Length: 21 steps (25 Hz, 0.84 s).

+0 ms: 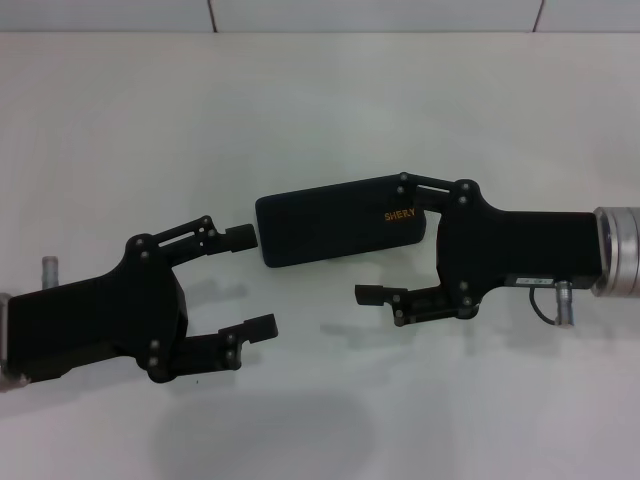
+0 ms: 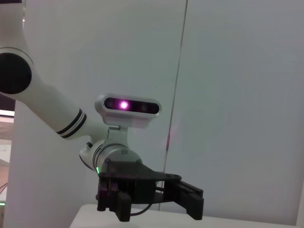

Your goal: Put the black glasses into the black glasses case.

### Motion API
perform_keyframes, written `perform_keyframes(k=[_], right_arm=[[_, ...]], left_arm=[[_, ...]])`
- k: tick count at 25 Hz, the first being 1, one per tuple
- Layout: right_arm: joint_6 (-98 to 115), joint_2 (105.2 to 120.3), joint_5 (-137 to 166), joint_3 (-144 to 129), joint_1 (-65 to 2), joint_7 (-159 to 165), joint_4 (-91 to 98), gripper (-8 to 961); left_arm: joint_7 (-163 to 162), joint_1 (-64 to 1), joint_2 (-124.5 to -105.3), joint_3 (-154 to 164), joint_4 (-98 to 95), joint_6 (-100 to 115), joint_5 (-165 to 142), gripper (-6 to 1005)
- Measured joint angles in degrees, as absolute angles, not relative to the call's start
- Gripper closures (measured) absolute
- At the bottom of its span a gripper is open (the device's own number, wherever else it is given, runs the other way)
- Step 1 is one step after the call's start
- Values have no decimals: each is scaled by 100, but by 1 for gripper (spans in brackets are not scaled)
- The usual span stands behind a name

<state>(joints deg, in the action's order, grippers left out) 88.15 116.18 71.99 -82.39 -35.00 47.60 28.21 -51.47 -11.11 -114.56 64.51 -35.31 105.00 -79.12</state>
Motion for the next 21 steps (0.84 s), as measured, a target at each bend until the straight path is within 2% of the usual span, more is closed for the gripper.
perform_keyframes(k=[21], right_arm=[[8883,11619,6967,-8253,-3307,4693,2824,91]], left_arm=[[-5133,-1084,-11554,6240,-3465,10512,-7872,182]])
